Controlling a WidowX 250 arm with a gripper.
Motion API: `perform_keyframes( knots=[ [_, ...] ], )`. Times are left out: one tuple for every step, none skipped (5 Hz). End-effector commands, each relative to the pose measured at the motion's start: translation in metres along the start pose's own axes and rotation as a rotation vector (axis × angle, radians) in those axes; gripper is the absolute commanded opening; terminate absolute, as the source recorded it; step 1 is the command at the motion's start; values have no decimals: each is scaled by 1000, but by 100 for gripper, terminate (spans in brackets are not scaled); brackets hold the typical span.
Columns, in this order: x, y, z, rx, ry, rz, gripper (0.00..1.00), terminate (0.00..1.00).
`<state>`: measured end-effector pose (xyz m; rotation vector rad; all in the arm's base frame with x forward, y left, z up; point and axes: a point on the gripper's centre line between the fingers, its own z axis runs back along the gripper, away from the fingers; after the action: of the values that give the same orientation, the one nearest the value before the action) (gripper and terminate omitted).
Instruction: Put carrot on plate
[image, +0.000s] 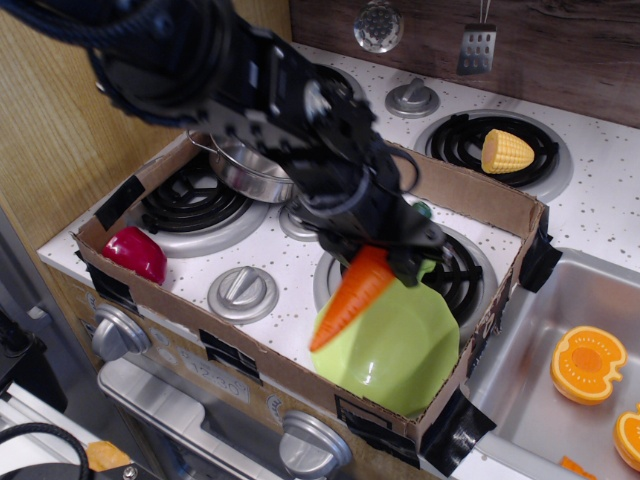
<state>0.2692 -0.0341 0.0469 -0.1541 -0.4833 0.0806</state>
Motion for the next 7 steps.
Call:
perform_keyframes(
  knots=[
    [-5,-22,-1,25,-40,70,0,0],
    [-8,-24,0,25,-64,80,100,0],
    [-6,-25,3,48,-81,54,100,0],
    [3,-26,19,137,-81,3,100,0],
    [28,-23,58,271,-22,-84,100,0],
    [45,-24,84,331,8,-123,100,0],
    [45,-24,84,331,8,-123,100,0]
  ],
)
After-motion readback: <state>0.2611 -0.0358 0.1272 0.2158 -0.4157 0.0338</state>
